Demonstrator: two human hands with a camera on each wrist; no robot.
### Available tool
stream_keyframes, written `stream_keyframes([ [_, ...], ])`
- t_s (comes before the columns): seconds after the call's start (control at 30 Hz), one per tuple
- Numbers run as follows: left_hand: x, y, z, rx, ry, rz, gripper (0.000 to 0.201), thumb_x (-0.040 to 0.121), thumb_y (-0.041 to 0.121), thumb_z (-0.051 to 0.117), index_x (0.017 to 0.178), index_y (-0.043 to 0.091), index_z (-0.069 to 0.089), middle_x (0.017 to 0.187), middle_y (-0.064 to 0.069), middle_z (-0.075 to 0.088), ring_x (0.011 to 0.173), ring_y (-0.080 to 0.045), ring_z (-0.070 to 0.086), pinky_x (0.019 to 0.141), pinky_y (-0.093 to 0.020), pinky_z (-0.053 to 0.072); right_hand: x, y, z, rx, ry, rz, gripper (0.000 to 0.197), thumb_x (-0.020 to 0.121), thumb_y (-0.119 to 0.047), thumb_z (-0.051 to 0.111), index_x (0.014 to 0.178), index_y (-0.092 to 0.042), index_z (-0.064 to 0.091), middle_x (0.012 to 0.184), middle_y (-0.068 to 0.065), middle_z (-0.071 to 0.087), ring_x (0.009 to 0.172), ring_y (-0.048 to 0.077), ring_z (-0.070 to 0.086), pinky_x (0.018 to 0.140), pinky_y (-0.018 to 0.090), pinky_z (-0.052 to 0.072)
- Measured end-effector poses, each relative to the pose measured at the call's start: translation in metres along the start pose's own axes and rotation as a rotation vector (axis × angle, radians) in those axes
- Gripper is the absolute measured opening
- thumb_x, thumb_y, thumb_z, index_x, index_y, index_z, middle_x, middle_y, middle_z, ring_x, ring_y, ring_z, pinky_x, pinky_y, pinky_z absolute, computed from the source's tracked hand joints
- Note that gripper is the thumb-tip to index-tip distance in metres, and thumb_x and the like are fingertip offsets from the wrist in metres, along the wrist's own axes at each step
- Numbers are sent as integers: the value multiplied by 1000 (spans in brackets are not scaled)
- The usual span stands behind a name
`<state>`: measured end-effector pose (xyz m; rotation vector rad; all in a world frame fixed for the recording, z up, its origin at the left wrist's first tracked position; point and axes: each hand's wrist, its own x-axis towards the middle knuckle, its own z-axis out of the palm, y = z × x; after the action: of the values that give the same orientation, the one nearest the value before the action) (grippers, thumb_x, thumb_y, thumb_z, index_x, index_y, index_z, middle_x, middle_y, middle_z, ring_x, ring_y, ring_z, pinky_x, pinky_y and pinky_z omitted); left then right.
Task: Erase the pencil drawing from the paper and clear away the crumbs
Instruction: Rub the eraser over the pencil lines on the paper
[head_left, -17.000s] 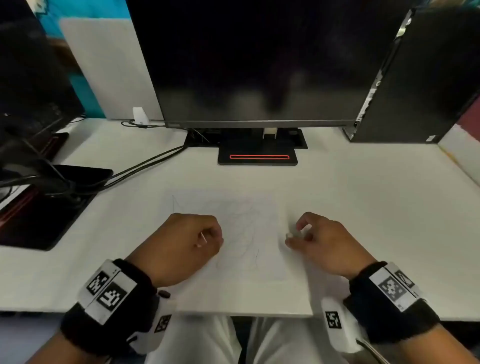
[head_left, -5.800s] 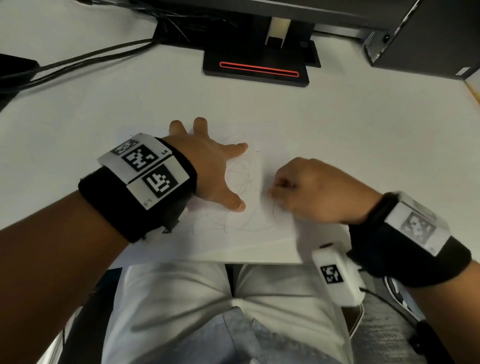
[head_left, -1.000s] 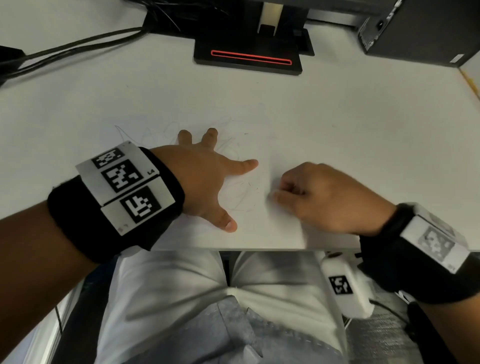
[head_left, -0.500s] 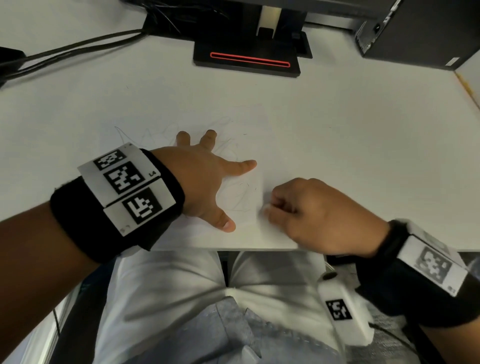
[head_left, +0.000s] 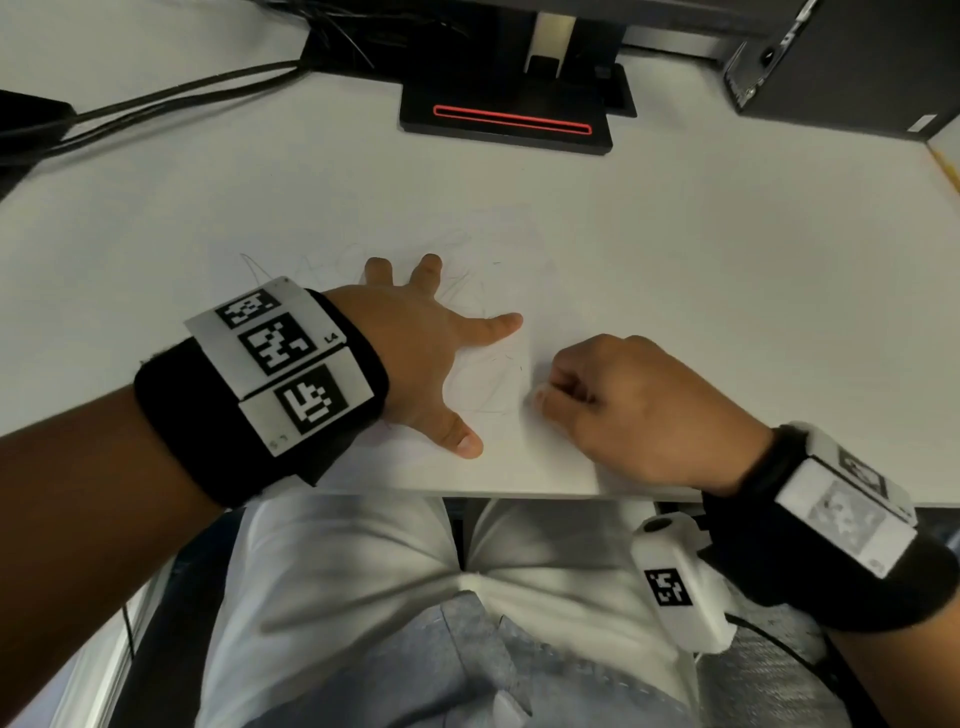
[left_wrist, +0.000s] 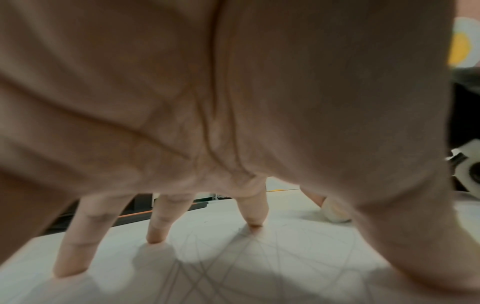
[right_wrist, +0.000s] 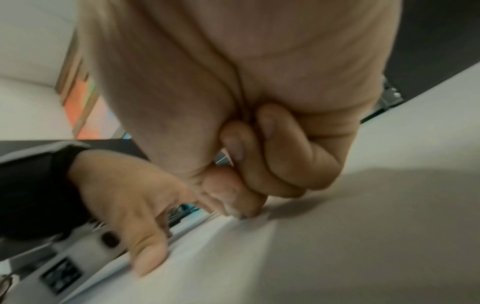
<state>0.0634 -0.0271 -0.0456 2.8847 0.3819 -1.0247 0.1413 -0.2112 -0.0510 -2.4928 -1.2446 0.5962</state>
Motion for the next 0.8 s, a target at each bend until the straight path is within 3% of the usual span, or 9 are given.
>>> stream_keyframes([
  [0.13, 1, 0, 1, 19, 15, 9, 116, 59, 87, 63, 136, 70, -22, 161, -10, -18, 141, -48, 8, 106, -56, 36, -9, -14, 11, 12, -75, -109, 30, 96, -30, 56, 73, -12, 60, 60, -2, 55, 55, 11, 48, 52, 20, 37],
  [0.3, -1, 0, 1, -2, 10, 8, 116, 60, 85, 65, 137, 70, -20, 161, -10, -18, 142, -48, 7, 108, -56, 34, 6, 2, -6, -19, 34, 36, 30, 96, -30, 54, 75, -11, 63, 68, -1, 61, 64, 18, 56, 51, 16, 34],
  [0.43, 0, 1, 0, 12, 13, 9, 116, 62, 84, 65, 138, 69, -21, 161, -10, -18, 142, -49, 7, 109, -57, 33, -4, -19, 15, -6, -25, -101, 29, 95, -31, 55, 72, -13, 60, 60, -3, 56, 55, 10, 50, 50, 18, 34],
  [0.6, -2, 1, 0, 4, 14, 10, 116, 61, 85, 65, 138, 69, -21, 161, -8, -16, 141, -46, 9, 107, -56, 38, 6, -5, -1, -10, 11, 16, 30, 96, -30, 55, 72, -14, 60, 64, -4, 58, 59, 11, 51, 53, 16, 38],
  [0.73, 0, 1, 1, 12, 20, 17, 116, 61, 85, 64, 139, 68, -20, 161, -9, -17, 141, -47, 9, 107, -55, 38, -5, -20, 14, -9, -34, -93, 30, 95, -31, 56, 69, -16, 57, 56, -5, 50, 53, 8, 45, 50, 17, 34],
  [0.8, 0, 0, 1, 9, 20, 16, 117, 60, 85, 65, 138, 69, -20, 161, -9, -17, 140, -47, 9, 106, -56, 38, -1, -15, 8, 6, -59, -34, 29, 95, -32, 56, 74, -14, 63, 61, -4, 56, 56, 8, 50, 50, 17, 35],
])
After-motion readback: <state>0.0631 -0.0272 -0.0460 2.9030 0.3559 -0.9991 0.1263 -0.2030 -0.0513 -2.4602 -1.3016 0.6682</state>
